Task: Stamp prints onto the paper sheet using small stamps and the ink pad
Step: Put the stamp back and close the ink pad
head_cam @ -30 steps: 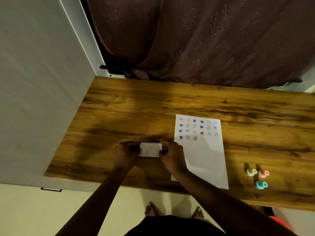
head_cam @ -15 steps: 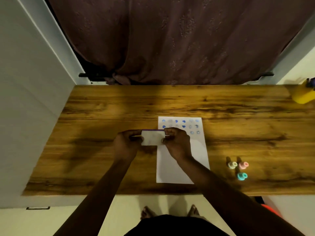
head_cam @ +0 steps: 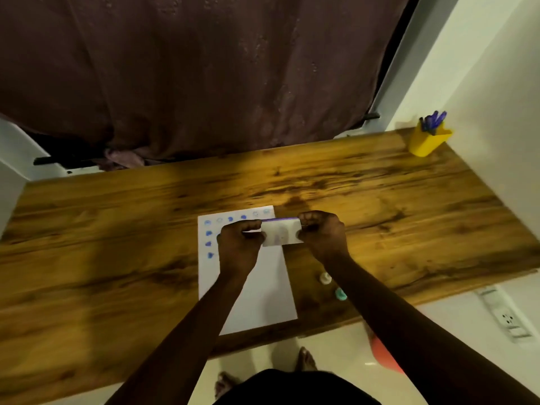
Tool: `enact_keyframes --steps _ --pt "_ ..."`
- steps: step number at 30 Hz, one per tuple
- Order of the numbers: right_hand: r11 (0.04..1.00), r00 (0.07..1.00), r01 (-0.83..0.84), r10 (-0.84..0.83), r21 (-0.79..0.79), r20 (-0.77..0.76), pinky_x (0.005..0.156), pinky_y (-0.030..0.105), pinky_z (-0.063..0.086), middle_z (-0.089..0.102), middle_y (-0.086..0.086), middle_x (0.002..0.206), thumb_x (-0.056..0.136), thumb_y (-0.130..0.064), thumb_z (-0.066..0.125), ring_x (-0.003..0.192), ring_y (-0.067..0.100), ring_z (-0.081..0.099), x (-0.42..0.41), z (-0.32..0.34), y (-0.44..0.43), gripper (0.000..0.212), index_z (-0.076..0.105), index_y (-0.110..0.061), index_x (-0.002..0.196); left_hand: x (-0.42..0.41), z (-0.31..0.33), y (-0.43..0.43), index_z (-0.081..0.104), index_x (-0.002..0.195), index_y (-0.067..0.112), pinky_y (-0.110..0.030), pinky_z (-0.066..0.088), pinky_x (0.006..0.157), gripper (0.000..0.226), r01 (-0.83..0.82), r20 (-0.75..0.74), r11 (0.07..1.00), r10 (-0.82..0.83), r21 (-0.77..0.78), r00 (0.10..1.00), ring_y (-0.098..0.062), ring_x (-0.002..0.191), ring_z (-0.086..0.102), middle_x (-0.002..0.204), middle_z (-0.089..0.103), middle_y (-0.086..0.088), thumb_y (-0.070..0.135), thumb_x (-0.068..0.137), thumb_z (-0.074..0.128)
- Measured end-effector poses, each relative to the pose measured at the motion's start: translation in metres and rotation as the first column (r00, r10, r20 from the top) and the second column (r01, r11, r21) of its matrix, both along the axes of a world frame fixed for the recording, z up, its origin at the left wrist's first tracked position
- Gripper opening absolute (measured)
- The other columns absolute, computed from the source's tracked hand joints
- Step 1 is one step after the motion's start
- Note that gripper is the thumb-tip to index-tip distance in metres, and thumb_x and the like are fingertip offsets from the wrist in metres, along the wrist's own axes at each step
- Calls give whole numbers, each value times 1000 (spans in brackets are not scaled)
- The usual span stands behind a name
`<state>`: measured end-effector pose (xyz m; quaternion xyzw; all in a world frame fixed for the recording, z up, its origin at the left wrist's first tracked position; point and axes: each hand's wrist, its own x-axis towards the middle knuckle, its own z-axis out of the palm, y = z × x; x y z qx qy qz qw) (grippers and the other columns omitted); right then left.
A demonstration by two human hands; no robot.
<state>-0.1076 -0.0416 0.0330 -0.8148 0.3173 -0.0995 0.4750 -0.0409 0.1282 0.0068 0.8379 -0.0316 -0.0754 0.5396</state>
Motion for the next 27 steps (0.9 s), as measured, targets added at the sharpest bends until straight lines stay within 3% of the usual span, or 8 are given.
enact_keyframes --steps 3,5,7,10,13,20,24,27 --pt "1000 999 18 -19 -23 -49 67 13 51 78 1 100 72 0 81 87 10 69 -9 -5 -35 35 77 -17 103 -8 -3 -32 80 112 17 -17 49 88 31 44 -37 999 -43 26 998 -5 96 64 116 79 -3 5 84 82" --pt "999 995 24 -26 -24 -96 71 17 50 77 1 101 73 0 81 88 8 68 -14 -10 -55 37 77 -16 106 -13 -6 -52 79 113 16 -7 49 77 30 60 -74 997 -57 39 996 -5 93 66 112 79 -1 6 85 81" --pt "1000 991 25 -27 -18 -132 73 22 53 77 1 101 73 1 80 89 10 70 -19 -15 -71 37 77 -15 106 -18 -10 -68 79 112 15 -10 54 70 30 67 -121 998 -64 16 991 -13 96 73 106 77 1 4 85 80" --pt "998 985 61 -56 23 -165 76 29 60 77 3 99 73 3 80 92 16 73 -23 -25 -87 36 77 -14 105 -24 -17 -85 76 115 12 -35 62 89 31 99 -155 994 -92 39 984 -22 107 74 110 77 -4 5 85 81" --pt "995 975 92 -83 31 -206 73 28 58 77 4 100 75 -1 80 92 18 72 -26 -37 -100 33 77 -14 105 -29 -24 -98 76 115 10 -44 58 100 30 101 -146 992 -90 70 985 -24 108 74 116 78 -10 10 85 82" --pt "998 974 58 -51 25 -223 77 33 58 77 6 101 73 -4 79 94 21 72 -30 -55 -113 31 77 -12 103 -34 -38 -108 78 110 11 -31 55 93 25 101 -125 986 -84 136 989 -12 95 71 111 80 -8 12 85 82" --pt "999 971 32 -29 9 -239 83 36 59 77 5 105 75 -6 79 99 22 71 -29 -59 -115 32 76 -12 106 -33 -41 -110 78 110 11 -36 57 97 27 108 -127 982 -89 153 988 -21 102 74 112 80 -8 13 84 82" --pt "999 970 -8 0 -31 -245 86 35 58 76 6 108 76 -5 78 101 23 70 -29 -58 -113 33 75 -12 109 -33 -39 -111 80 106 13 -30 56 92 23 120 -114 975 -99 187 989 -20 100 75 108 81 -6 11 83 82"
